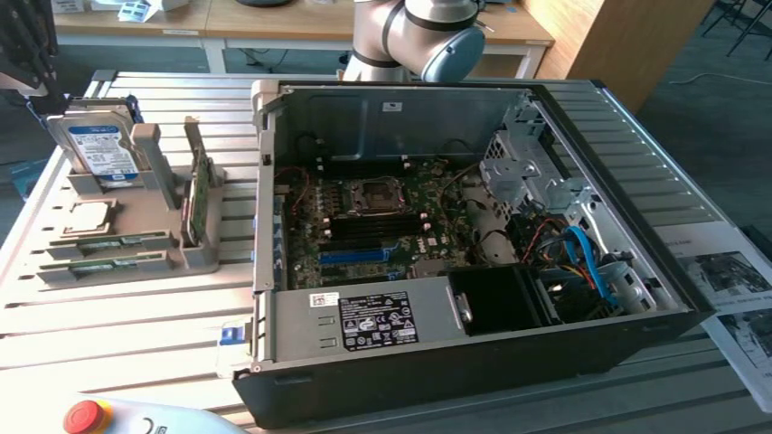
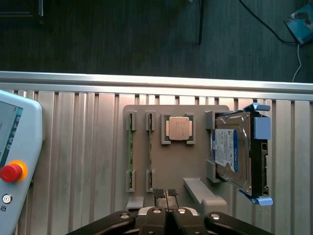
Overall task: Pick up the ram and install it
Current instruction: 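Pick up the ram and move it above insertion slot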
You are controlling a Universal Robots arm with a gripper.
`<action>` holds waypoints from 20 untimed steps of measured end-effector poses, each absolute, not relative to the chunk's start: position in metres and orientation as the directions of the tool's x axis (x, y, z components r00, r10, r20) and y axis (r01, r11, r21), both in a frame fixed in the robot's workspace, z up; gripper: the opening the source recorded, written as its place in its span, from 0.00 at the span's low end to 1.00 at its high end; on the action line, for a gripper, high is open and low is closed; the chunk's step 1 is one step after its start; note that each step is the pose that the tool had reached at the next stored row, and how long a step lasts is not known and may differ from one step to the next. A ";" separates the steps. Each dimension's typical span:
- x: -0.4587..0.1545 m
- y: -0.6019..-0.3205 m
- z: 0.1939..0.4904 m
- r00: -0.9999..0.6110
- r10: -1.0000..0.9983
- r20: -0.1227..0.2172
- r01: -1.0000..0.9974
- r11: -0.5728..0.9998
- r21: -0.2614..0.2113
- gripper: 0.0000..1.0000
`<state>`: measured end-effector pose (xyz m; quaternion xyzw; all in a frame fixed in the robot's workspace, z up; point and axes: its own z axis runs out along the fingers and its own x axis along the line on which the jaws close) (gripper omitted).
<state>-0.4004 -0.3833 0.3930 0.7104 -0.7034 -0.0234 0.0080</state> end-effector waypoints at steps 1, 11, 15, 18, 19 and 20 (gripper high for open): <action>-0.400 -0.383 0.393 0.009 -1.000 -0.022 -0.999 -0.010 0.044 0.10; -0.401 -0.383 0.393 0.010 -1.000 -0.020 -0.999 -0.010 0.040 0.10; -0.401 -0.383 0.393 0.009 -1.000 -0.020 -0.999 -0.010 0.040 0.10; -0.401 -0.383 0.392 0.010 -1.000 -0.020 -0.999 -0.010 0.040 0.10; -0.401 -0.383 0.392 0.010 -1.000 -0.020 -0.999 -0.010 0.040 0.10; -0.401 -0.383 0.391 0.010 -1.000 -0.019 -0.999 -0.010 0.040 0.10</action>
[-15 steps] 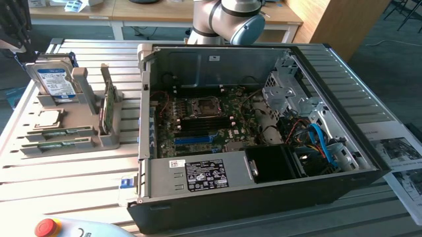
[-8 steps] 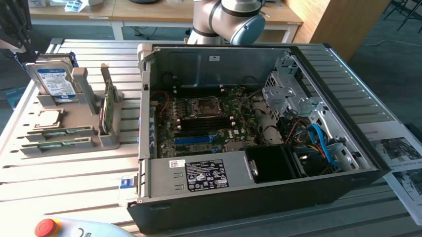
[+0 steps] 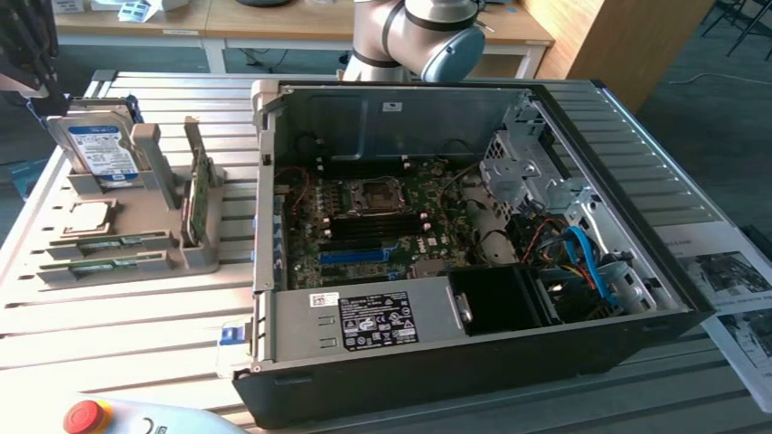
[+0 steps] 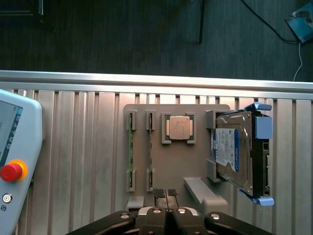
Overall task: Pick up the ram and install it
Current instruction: 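Pick up the ram and move it above insertion slot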
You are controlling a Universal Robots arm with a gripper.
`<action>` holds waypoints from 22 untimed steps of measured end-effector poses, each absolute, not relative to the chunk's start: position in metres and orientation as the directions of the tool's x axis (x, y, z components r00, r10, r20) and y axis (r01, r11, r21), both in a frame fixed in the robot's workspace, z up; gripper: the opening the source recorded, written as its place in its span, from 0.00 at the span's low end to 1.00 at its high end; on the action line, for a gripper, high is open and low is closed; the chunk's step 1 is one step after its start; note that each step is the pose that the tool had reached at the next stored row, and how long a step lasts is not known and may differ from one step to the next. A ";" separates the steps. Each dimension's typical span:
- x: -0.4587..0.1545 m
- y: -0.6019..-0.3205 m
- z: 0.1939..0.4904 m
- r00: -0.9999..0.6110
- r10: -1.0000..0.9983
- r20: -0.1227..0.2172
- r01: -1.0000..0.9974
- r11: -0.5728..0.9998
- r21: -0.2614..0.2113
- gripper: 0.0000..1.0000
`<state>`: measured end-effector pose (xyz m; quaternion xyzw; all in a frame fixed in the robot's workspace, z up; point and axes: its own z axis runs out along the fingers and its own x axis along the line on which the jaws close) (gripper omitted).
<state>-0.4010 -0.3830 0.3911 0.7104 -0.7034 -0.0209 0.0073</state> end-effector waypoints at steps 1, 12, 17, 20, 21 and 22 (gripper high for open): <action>-0.401 -0.383 0.390 0.010 -1.000 -0.019 -0.999 -0.010 0.040 0.10; -0.401 -0.383 0.379 0.010 -1.000 -0.018 -0.999 -0.010 0.040 0.10; -0.401 -0.383 0.372 0.010 -1.000 -0.017 -0.999 -0.010 0.040 0.10; -0.401 -0.383 0.367 0.009 -1.000 -0.017 -0.999 -0.010 0.040 0.10; -0.401 -0.383 0.366 0.010 -1.000 -0.017 -0.999 -0.010 0.040 0.10; -0.401 -0.383 0.364 0.010 -1.000 -0.017 -0.999 -0.010 0.040 0.10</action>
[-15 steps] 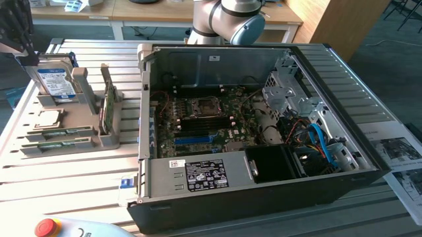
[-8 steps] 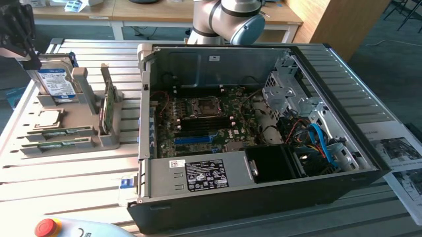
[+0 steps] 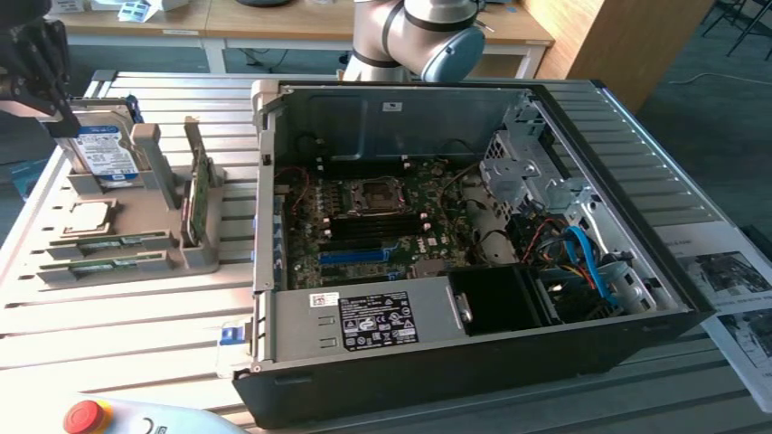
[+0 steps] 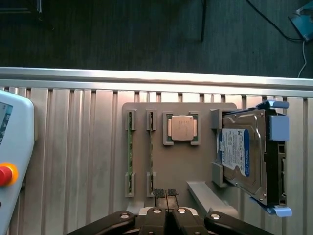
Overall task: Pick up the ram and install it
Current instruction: 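Pick up the ram and move it above insertion slot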
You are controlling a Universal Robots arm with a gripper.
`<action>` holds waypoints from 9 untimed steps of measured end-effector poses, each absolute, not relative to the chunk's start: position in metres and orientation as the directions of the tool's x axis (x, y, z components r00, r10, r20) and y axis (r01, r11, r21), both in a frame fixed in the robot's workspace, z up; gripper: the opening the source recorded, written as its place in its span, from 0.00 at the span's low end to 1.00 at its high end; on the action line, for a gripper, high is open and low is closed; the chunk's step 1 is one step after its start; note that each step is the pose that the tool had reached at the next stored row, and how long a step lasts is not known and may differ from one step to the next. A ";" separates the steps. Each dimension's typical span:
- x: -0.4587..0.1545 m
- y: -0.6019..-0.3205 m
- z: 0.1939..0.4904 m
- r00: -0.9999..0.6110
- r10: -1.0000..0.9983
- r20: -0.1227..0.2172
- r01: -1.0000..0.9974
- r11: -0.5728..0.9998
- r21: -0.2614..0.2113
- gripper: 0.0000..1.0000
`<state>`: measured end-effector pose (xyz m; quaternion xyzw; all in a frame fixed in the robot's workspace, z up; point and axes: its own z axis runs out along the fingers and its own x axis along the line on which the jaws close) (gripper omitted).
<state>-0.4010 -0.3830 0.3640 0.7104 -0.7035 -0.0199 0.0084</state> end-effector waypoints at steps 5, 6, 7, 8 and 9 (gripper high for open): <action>-0.401 -0.383 0.356 0.010 -1.000 -0.016 -0.999 -0.010 0.040 0.10; -0.401 -0.383 0.354 0.010 -1.000 -0.016 -0.999 -0.010 0.040 0.10; -0.401 -0.383 0.352 0.010 -1.000 -0.016 -0.999 -0.010 0.040 0.10; -0.401 -0.383 0.351 0.010 -1.000 -0.016 -0.999 -0.010 0.040 0.10; -0.401 -0.383 0.349 0.010 -1.000 -0.016 -0.999 -0.010 0.040 0.10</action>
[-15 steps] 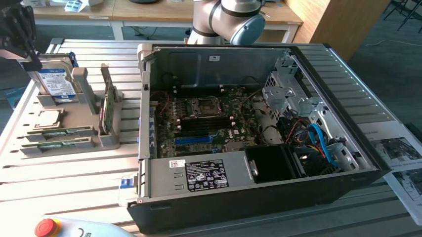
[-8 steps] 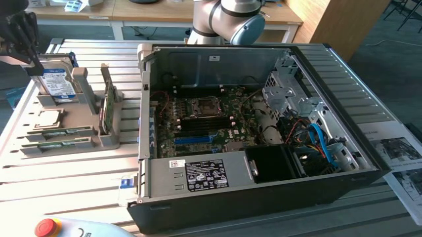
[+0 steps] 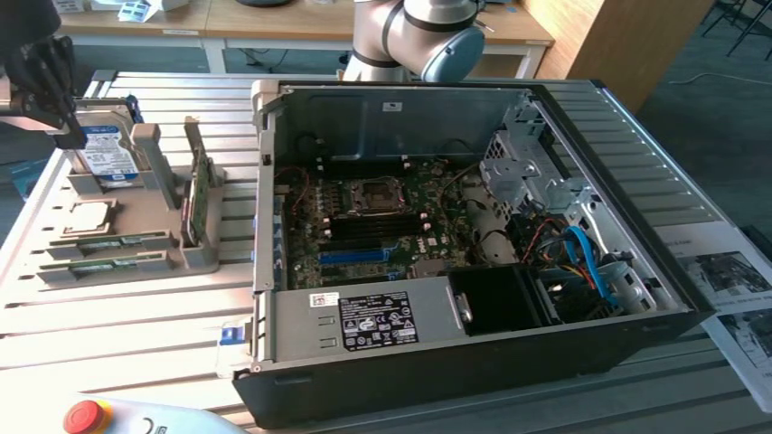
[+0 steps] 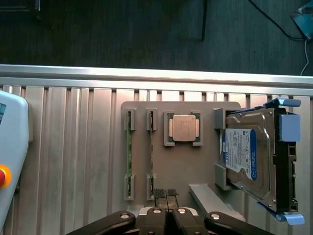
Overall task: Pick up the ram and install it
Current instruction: 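Pick up the ram and move it above insertion slot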
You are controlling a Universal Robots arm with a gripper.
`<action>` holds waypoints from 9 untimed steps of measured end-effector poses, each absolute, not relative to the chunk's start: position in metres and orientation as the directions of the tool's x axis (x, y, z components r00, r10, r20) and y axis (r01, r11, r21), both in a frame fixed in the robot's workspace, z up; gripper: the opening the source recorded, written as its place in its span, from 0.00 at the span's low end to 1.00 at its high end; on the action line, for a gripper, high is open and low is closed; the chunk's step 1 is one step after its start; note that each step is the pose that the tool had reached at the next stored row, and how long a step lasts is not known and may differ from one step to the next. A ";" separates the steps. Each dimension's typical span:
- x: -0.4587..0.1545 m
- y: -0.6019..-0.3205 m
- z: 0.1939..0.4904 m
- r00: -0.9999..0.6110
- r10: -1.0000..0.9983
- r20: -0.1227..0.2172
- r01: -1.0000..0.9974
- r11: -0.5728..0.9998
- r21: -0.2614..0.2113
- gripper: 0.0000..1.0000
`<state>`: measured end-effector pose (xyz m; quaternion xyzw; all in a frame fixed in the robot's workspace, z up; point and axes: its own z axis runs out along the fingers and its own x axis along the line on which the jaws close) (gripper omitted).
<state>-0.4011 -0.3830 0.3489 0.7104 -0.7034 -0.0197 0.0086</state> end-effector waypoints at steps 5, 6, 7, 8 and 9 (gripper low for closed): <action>-0.401 -0.383 0.340 0.010 -1.000 -0.015 -0.999 -0.010 0.040 0.10; -0.401 -0.383 0.339 0.010 -1.000 -0.015 -0.999 -0.010 0.040 0.10; -0.401 -0.383 0.338 0.010 -1.000 -0.015 -0.999 -0.010 0.040 0.10; -0.401 -0.383 0.338 0.010 -1.000 -0.015 -0.999 -0.010 0.040 0.10; -0.401 -0.383 0.338 0.010 -1.000 -0.015 -0.999 -0.010 0.040 0.10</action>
